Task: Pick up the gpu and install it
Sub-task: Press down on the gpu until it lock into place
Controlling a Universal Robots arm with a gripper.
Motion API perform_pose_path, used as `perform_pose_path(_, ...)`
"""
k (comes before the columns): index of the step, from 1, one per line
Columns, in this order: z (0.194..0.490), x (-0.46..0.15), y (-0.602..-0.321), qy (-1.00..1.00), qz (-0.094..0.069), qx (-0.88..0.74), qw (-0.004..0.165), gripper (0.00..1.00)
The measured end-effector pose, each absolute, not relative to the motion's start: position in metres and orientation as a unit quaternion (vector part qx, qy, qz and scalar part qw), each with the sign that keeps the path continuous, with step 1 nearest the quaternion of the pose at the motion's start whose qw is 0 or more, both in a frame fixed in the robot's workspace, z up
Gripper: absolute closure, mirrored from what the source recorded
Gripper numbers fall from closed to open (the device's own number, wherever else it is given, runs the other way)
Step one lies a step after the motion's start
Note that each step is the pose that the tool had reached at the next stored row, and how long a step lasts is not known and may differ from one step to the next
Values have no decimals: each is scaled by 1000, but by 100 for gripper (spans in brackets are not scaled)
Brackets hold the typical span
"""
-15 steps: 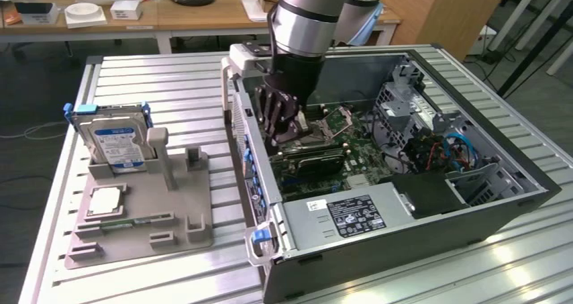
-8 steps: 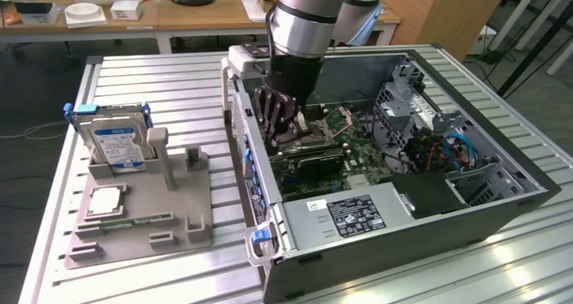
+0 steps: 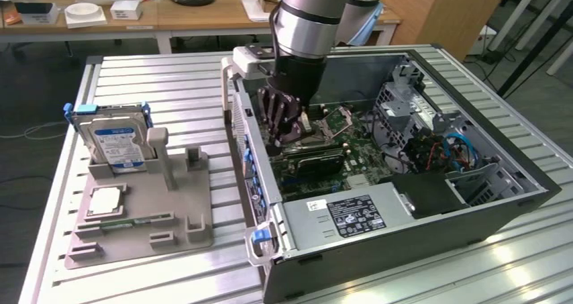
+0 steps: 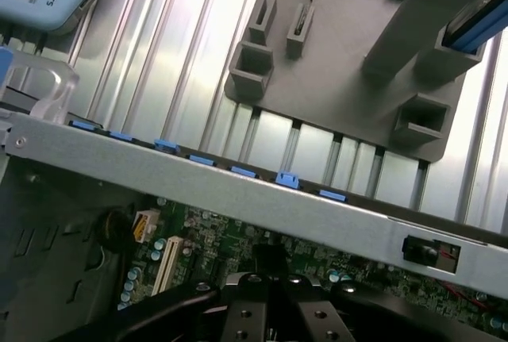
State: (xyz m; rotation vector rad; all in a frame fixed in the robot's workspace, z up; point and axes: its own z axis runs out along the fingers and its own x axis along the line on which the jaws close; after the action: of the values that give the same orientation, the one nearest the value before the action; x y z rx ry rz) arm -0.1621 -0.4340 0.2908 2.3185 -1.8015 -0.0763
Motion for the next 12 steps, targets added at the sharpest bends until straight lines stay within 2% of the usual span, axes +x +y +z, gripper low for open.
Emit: perform_pose_path(12,280,-131,-433,-610,-24,785,100,89)
